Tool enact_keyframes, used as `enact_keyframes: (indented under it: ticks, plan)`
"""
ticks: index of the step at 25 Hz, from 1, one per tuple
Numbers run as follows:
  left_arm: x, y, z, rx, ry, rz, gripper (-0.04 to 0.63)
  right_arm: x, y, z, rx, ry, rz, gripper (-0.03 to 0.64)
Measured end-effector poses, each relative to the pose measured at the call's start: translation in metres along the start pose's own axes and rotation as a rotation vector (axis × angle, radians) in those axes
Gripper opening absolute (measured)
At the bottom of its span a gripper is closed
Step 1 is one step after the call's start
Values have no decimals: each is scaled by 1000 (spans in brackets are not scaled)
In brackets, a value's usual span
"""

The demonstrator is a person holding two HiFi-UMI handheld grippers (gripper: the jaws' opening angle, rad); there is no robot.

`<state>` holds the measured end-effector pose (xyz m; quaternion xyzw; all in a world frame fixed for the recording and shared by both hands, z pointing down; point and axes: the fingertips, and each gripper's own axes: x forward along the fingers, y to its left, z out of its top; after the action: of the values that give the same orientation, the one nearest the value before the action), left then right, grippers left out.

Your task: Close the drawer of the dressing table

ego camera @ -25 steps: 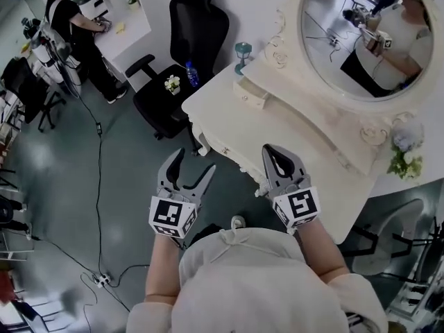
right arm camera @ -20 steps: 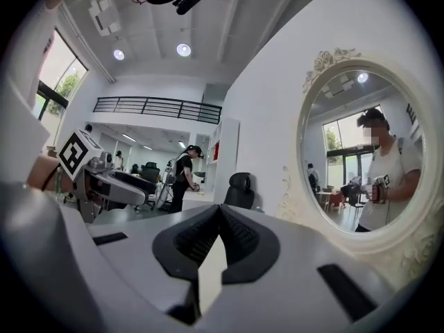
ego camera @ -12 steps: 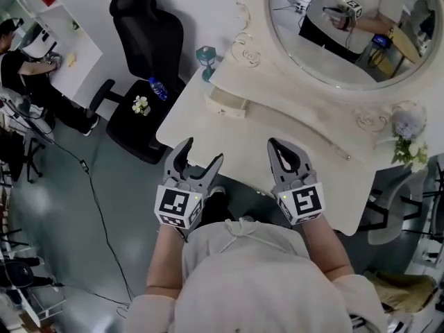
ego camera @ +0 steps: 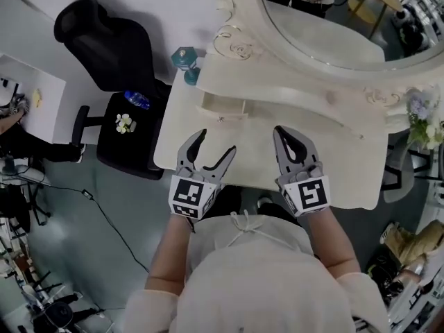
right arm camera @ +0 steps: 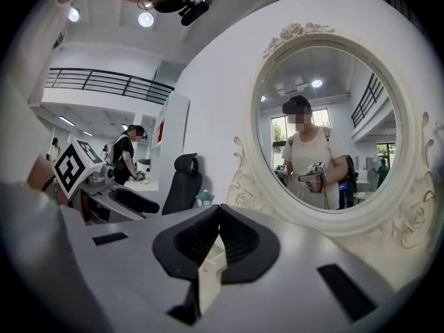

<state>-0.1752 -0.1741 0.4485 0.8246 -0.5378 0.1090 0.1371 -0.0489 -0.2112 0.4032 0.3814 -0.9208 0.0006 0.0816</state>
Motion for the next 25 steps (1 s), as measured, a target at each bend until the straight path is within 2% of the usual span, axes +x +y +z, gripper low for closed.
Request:
enact_keyframes:
  ticks: [4,8,13,16,21,25]
  plan:
    - [28,14,-38,-29,23,-16,345,14,-1,-34,1,38,-41,6]
    - [55,32,-74,-61,102,-32,330,30,2,-55,20,84,-65,6]
    - [84,48,-117,-111,191,-11,313,42,8,-86,44,137,-73,6]
    - [95,55,-128,-143,209,8,300,44,7,-99,59,166,-83,6]
    - [107,60,-138,-177,234,50,222,44,-10,-103,52,128,-141,6]
    - [111,63,-147,-191,262,85,170,45,-18,-107,60,131,-151,6]
